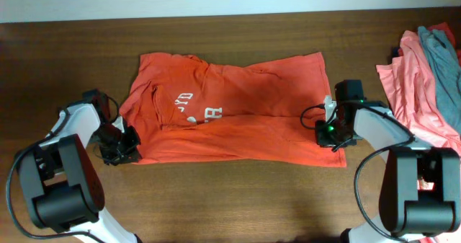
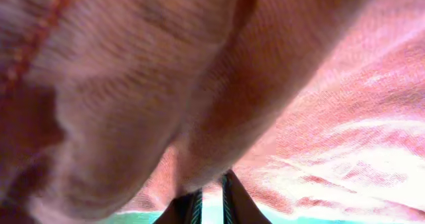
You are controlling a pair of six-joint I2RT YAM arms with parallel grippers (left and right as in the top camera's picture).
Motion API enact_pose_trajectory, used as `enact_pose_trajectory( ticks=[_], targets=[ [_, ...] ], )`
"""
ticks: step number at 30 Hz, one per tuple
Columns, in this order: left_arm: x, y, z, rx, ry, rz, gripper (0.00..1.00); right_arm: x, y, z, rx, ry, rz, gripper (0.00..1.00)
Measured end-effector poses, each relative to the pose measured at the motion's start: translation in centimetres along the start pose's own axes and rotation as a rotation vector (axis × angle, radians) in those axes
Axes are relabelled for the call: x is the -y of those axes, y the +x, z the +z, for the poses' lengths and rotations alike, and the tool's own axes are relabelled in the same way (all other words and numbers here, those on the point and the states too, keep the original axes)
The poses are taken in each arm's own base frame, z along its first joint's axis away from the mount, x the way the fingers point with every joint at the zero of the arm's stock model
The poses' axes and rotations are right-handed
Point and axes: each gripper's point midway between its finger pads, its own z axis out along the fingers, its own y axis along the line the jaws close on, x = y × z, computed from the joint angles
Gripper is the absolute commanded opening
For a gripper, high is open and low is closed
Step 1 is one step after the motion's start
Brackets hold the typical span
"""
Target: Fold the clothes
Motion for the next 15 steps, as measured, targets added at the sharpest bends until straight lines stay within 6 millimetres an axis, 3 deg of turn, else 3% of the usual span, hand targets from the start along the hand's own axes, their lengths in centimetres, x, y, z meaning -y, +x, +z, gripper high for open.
enact_pose_trajectory(
  ticks=[6,10,12,13,14,15],
  targets=[
    [-0.9,0.6,0.2,0.000,-0.041,-0.002,0.14,0.0,2.0,0.0,-0.040,-0.002,0.020,0.25],
    [-1.3,1.0,0.2,-0.002,-0.061,-0.003,0.14,0.1,4.9,-0.2,-0.150,0.018,0.137,0.26],
    [-1.7,1.6,0.3,-0.022,-0.081,-0.006,0.13,0.2,6.0,-0.3,-0.188,0.032,0.196,0.32],
    [-1.9,1.8,0.3,-0.030,-0.089,-0.008,0.13,0.2,6.1,-0.3,-0.195,0.034,0.207,0.32],
    [-2.1,2.2,0.4,-0.045,-0.101,-0.011,0.03,0.2,6.5,-0.4,-0.209,0.038,0.228,0.32],
    [-2.3,2.5,0.4,-0.058,-0.111,-0.013,0.01,0.2,6.7,-0.4,-0.216,0.040,0.239,0.32]
  ],
)
